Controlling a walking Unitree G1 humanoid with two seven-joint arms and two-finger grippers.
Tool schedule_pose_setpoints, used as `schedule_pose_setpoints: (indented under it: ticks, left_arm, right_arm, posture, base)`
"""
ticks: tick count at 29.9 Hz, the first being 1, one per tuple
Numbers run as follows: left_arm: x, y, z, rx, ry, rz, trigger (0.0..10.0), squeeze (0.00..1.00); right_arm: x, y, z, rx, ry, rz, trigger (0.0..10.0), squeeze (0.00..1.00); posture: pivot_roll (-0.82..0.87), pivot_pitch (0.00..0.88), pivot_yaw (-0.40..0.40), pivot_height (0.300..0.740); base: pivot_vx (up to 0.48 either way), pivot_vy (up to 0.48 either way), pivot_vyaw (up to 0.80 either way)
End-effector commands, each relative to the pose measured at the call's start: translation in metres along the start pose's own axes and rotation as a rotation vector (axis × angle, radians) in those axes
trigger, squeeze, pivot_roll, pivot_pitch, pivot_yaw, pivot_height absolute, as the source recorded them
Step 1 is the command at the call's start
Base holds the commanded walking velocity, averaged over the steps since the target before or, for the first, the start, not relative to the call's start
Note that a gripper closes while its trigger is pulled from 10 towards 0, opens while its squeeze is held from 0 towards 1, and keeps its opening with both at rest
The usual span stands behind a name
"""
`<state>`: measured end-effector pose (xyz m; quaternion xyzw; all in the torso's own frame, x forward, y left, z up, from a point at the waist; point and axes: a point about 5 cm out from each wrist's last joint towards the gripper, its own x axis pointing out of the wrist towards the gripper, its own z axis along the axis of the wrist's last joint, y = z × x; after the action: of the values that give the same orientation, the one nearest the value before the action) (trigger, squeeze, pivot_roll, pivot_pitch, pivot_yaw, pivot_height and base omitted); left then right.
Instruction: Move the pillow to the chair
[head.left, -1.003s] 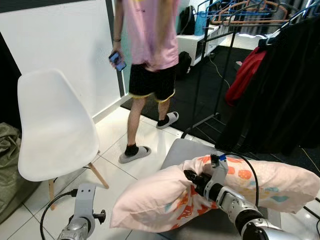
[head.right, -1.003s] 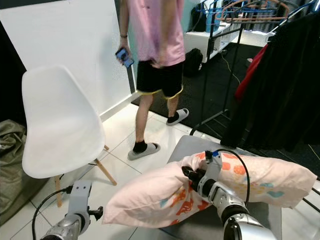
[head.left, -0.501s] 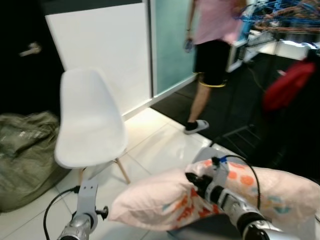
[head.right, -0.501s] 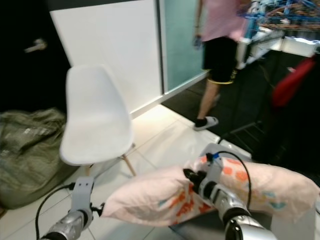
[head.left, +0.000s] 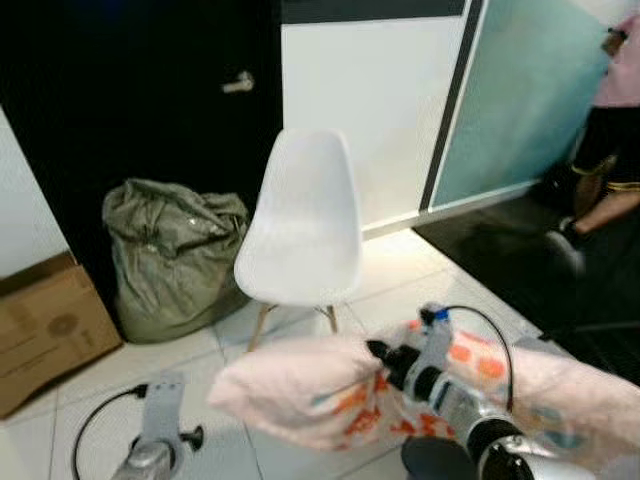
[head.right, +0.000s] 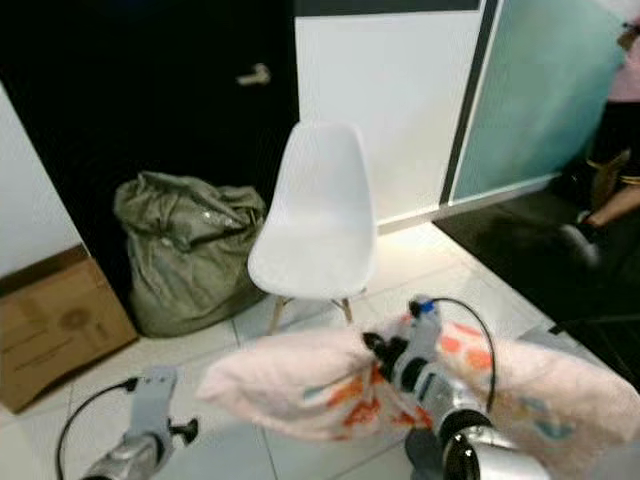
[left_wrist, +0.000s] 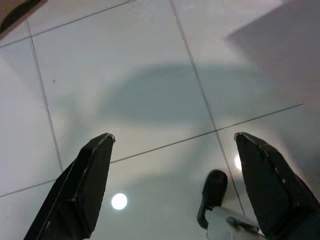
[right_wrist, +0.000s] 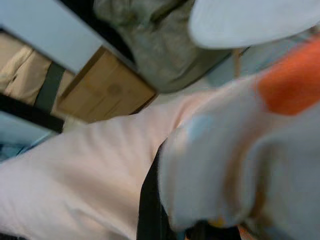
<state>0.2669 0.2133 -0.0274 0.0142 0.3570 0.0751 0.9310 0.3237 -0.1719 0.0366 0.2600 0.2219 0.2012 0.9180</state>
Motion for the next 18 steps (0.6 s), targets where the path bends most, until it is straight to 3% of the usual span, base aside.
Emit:
schedule_pose_setpoints:
  ticks: [1, 6, 8, 18]
  left_arm:
    - [-0.001, 0.0, -0.004, 0.005, 0.012, -0.006, 10.0, 0.0]
    - [-0.001, 0.0, -0.004, 0.008, 0.009, -0.008, 10.0, 0.0]
    - [-0.001, 0.0, -0.004, 0.003, 0.006, -0.027, 10.0, 0.0]
    - [-0.001, -0.001, -0.004, 0.017, 0.005, -0.039, 10.0, 0.0]
  right_arm:
    - [0.003, 0.003, 0.01, -0.026, -0.043, 0.016, 10.0, 0.0]
    - [0.001, -0.001, 0.007, -0.038, -0.039, -0.042, 10.0, 0.0]
    - [-0.003, -0.011, 0.003, -0.079, -0.007, -0.171, 10.0, 0.0]
    - [-0.005, -0.013, 0.007, -0.058, -0.03, -0.174, 10.0, 0.0]
  posture:
    - [-0.11, 0.0, -0.024, 0.74]
    - [-0.11, 0.0, -0.023, 0.74]
    - [-0.1, 0.006, -0.018, 0.74]
    - [-0.1, 0.003, -0.021, 0.74]
  base:
    - [0.0, 0.0, 0.8]
    - [0.0, 0.0, 0.8]
    - [0.293, 0.0, 0.0]
    - [0.425, 0.0, 0.0]
